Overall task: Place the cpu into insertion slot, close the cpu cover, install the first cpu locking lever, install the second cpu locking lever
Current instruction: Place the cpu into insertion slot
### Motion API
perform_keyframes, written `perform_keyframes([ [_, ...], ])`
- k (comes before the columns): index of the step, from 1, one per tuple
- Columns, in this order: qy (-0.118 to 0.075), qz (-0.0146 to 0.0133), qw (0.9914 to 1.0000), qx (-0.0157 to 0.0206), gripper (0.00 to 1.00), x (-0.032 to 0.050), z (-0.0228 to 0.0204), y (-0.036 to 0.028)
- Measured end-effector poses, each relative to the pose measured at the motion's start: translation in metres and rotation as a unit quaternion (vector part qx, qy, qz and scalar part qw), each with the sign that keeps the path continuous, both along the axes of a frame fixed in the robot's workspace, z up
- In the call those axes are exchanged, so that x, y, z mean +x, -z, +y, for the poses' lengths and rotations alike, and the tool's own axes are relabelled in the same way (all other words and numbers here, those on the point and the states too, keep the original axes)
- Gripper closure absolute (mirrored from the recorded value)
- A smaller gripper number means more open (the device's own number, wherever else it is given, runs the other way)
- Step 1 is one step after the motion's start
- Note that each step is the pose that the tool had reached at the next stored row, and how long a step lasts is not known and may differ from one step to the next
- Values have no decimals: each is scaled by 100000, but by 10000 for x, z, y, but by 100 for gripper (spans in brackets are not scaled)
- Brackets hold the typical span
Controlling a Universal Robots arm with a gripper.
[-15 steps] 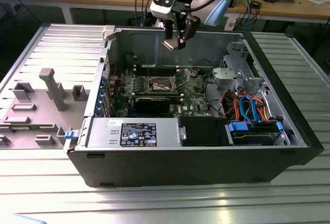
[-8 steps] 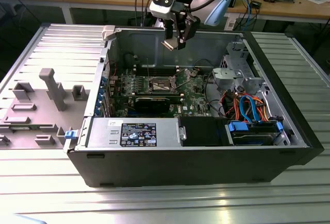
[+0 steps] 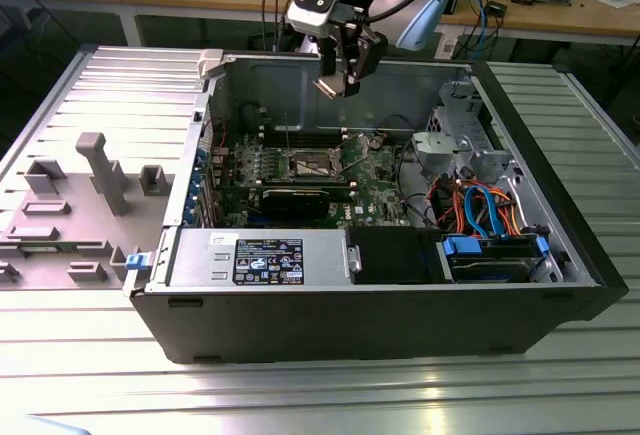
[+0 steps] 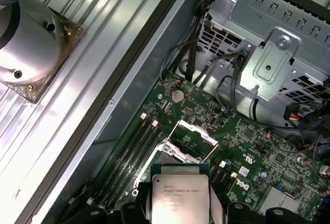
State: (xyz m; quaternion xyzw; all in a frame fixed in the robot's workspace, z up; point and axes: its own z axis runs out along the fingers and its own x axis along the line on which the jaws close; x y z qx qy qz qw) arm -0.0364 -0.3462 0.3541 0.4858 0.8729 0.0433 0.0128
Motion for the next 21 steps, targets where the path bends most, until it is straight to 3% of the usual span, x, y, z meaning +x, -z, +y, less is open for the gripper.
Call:
perform_keyframes([
  [21, 1332, -1, 99991, 0, 46, 0, 0, 1],
])
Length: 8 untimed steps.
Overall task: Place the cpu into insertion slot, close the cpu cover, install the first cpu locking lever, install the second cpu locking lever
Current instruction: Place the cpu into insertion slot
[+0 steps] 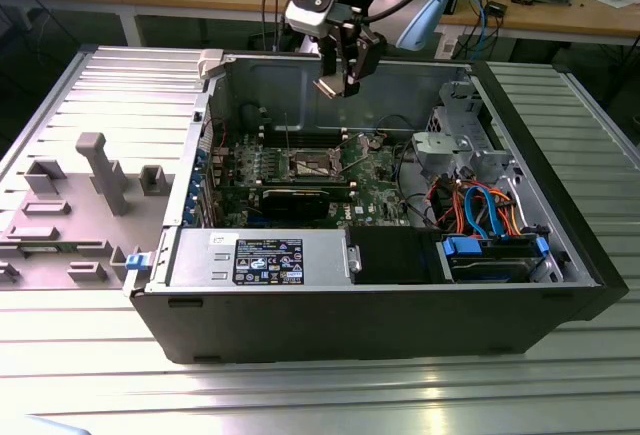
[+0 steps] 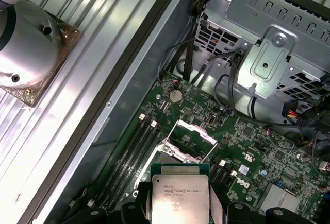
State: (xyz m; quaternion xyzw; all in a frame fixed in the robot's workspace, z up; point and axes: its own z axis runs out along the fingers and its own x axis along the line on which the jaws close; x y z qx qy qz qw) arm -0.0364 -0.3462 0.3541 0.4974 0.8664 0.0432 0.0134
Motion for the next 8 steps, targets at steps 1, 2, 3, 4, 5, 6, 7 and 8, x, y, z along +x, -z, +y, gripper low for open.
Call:
perform_keyframes([
  [1, 215, 2, 100000, -1, 46, 0, 0, 0],
  [2, 391, 2, 99999, -4, 46, 0, 0, 0],
  [3, 539, 2, 99999, -2, 46, 0, 0, 0],
  [4, 848, 1, 99996, -2, 46, 0, 0, 0],
  [5, 1014, 2, 99995, -3, 46, -1, 0, 0],
  [6, 1144, 2, 99993, -4, 46, 0, 0, 0],
  [7, 1298, 2, 99992, -2, 46, 0, 0, 1],
  [8, 1444, 0, 99990, -1, 46, 0, 0, 1],
])
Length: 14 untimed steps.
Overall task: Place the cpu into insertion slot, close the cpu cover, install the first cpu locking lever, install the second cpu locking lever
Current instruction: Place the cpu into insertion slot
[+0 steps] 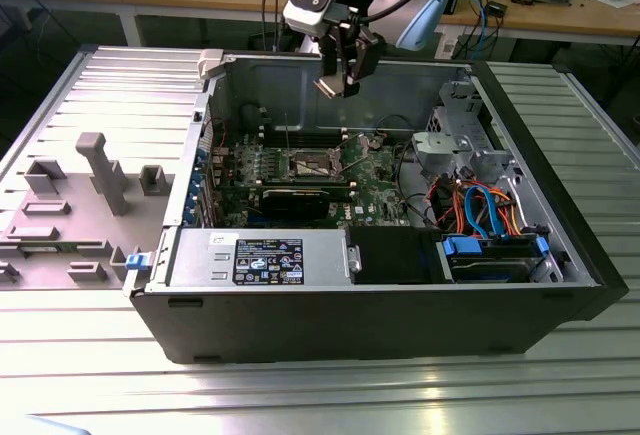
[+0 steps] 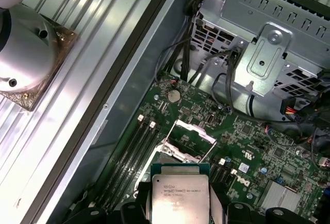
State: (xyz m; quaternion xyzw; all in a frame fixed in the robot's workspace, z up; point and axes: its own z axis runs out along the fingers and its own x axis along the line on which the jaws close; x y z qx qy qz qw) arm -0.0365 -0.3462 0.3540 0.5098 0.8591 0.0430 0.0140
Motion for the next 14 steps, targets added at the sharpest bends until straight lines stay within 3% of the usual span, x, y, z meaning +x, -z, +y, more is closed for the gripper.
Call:
perform_keyframes([
  [14, 2051, 5, 99979, -3, 46, 0, 0, 2],
])
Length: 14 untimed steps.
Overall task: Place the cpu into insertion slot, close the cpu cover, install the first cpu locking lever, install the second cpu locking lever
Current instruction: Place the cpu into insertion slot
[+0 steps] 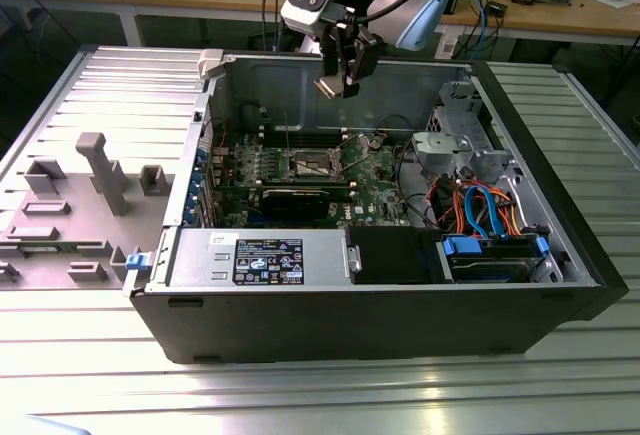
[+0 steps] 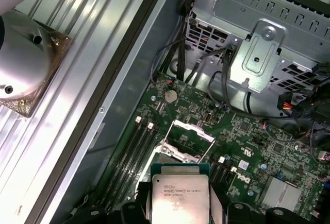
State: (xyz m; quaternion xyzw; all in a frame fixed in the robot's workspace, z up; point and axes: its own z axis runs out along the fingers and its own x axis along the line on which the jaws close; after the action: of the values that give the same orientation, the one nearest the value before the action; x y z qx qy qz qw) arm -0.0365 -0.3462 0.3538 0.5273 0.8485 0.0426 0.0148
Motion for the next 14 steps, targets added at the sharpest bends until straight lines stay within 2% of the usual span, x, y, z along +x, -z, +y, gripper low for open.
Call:
perform_keyframes([
  [14, 2474, -2, 99969, 3, 46, -14, 0, 6],
])
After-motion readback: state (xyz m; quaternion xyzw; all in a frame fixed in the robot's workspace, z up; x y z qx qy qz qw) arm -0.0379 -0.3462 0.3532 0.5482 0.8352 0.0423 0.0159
